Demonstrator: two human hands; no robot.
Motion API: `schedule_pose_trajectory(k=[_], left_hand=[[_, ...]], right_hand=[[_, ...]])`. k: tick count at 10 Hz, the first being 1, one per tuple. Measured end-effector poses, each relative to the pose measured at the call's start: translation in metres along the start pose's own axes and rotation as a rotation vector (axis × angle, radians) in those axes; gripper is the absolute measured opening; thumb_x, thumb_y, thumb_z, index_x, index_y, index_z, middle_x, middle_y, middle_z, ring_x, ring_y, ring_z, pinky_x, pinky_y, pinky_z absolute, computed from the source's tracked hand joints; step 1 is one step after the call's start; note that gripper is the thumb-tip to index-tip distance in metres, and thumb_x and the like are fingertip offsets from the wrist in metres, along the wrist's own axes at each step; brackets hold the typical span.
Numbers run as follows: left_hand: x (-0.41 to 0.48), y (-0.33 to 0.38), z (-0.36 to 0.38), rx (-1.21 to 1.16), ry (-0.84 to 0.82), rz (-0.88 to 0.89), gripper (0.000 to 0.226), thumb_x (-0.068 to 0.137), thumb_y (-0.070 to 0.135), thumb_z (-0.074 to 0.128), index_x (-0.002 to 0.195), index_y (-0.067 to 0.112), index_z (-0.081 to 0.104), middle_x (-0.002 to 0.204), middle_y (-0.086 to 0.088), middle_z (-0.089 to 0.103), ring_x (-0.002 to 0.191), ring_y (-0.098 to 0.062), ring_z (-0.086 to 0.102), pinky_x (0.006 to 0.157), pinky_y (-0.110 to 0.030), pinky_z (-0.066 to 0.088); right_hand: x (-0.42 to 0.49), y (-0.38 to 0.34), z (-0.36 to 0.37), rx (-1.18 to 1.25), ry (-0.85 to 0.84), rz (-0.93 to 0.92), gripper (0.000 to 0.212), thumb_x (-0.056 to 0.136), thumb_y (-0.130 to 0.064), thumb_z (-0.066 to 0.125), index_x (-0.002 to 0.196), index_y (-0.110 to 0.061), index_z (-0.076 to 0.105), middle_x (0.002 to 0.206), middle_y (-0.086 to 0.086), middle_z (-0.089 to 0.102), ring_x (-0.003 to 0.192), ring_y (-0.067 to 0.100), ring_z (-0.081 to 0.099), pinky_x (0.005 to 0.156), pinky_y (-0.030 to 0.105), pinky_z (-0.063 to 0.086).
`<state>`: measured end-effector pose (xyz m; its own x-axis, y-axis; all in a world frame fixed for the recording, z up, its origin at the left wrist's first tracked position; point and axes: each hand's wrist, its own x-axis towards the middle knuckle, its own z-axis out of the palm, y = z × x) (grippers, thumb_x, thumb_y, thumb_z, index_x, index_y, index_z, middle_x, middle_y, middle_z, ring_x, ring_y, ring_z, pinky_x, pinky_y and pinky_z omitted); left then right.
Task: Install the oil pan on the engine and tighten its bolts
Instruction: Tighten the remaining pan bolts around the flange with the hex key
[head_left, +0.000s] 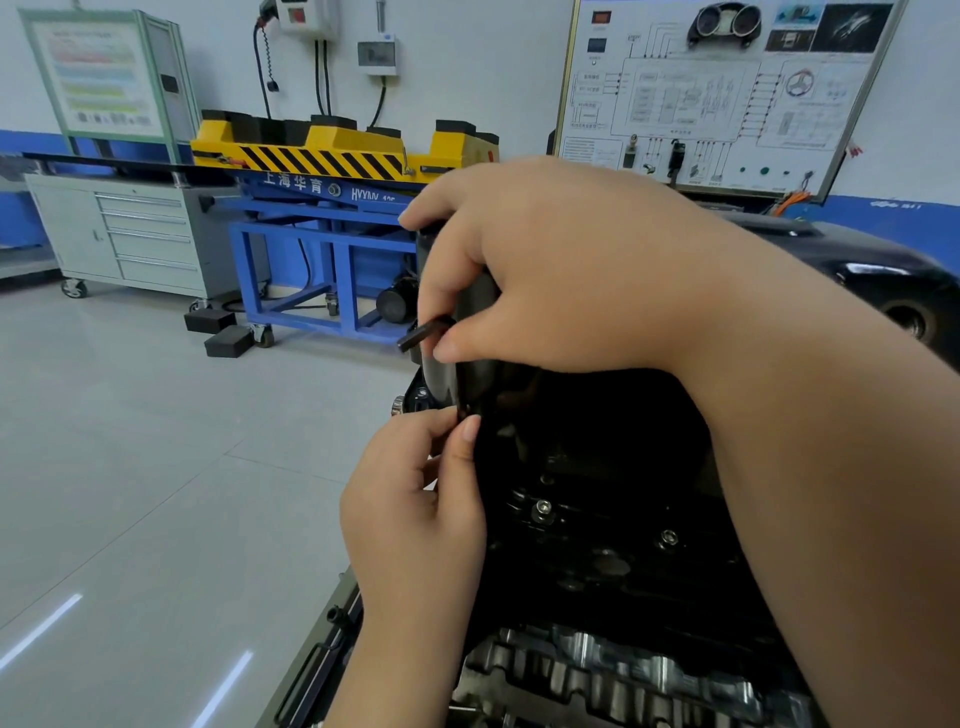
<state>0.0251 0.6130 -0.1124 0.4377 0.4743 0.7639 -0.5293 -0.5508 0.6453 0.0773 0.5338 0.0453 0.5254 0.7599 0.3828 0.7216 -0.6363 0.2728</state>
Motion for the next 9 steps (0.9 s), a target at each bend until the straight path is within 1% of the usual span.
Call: schedule_pose_trajectory(k=[1,2,3,4,5,6,7,8,9], left_hand=[[0.0002,0.0023,0.0001,-0.013,-0.004,-0.026,0.010,0.083,0.036,0.057,0.078,0.045,0.054,0.082,0.027,0.062,0.074,0.005,0.060,0.062,-0.003,0.041],[-0.0005,0.0037,0.0017,-0.060,0.014,-0.099,0.015,0.080,0.033,0.064,0.076,0.044,0.055,0.083,0.028,0.063,0.073,0.004,0.062,0.060,-0.003,0.042],[-0.0011,0.0031,0.0026,-0.040,0.013,-0.102,0.014,0.081,0.031,0.062,0.073,0.040,0.054,0.082,0.024,0.063,0.070,0.001,0.062,0.059,-0.004,0.042],[-0.0021,0.0019,0.0027,-0.008,0.008,-0.103,0.014,0.083,0.032,0.058,0.074,0.040,0.051,0.083,0.019,0.062,0.064,-0.004,0.060,0.058,-0.005,0.040],[-0.0022,0.0013,0.0022,0.043,0.007,-0.098,0.015,0.085,0.032,0.054,0.075,0.042,0.048,0.074,0.018,0.061,0.064,-0.006,0.058,0.059,-0.003,0.038],[-0.0023,0.0015,0.0018,0.070,-0.011,-0.081,0.015,0.085,0.030,0.052,0.077,0.042,0.046,0.073,0.020,0.058,0.059,-0.007,0.056,0.058,-0.004,0.037],[-0.0026,0.0018,0.0019,0.076,-0.010,-0.067,0.015,0.086,0.028,0.051,0.080,0.041,0.047,0.073,0.021,0.057,0.060,-0.006,0.054,0.058,-0.004,0.036],[-0.0033,0.0012,0.0021,0.062,-0.004,-0.049,0.007,0.088,0.034,0.048,0.081,0.035,0.049,0.072,0.021,0.056,0.067,-0.003,0.055,0.058,-0.005,0.037],[-0.0034,0.0022,0.0026,0.028,-0.011,-0.050,0.008,0.087,0.040,0.044,0.079,0.041,0.048,0.079,0.015,0.060,0.074,-0.001,0.057,0.060,-0.009,0.041]], right_hand=[[0.0034,0.0042,0.0025,-0.058,0.021,-0.006,0.031,0.072,-0.057,0.066,0.088,-0.031,0.070,0.065,-0.024,0.044,0.054,-0.009,0.037,0.055,0.009,0.032],[0.0039,0.0046,0.0045,-0.056,0.040,0.011,0.031,0.071,-0.057,0.067,0.085,-0.030,0.070,0.062,-0.024,0.041,0.053,-0.009,0.035,0.054,0.008,0.028],[0.0037,0.0042,0.0034,-0.057,0.062,0.037,0.033,0.069,-0.060,0.066,0.084,-0.030,0.070,0.061,-0.025,0.041,0.052,-0.010,0.035,0.051,0.008,0.027],[0.0072,0.0051,0.0070,-0.091,0.053,0.024,0.037,0.068,-0.065,0.064,0.085,-0.033,0.069,0.070,-0.024,0.049,0.059,-0.004,0.044,0.055,0.016,0.040],[0.0130,0.0042,0.0053,-0.116,-0.059,0.017,0.042,0.070,-0.069,0.060,0.095,-0.035,0.069,0.096,-0.020,0.058,0.086,0.003,0.056,0.075,0.029,0.051],[0.0106,0.0073,0.0070,-0.023,0.000,0.010,0.041,0.073,-0.067,0.061,0.098,-0.035,0.069,0.099,-0.020,0.059,0.089,0.002,0.057,0.078,0.030,0.052],[0.0061,0.0053,0.0061,-0.069,0.003,0.004,0.037,0.072,-0.064,0.060,0.095,-0.036,0.069,0.088,-0.022,0.058,0.075,-0.001,0.052,0.069,0.023,0.049],[0.0092,0.0022,-0.0003,-0.129,-0.055,0.055,0.037,0.070,-0.066,0.061,0.088,-0.035,0.069,0.073,-0.023,0.051,0.061,-0.002,0.046,0.056,0.017,0.039],[0.0104,0.0084,0.0031,-0.050,-0.037,0.026,0.040,0.067,-0.069,0.062,0.082,-0.033,0.069,0.061,-0.025,0.045,0.050,-0.010,0.041,0.045,0.010,0.028]])
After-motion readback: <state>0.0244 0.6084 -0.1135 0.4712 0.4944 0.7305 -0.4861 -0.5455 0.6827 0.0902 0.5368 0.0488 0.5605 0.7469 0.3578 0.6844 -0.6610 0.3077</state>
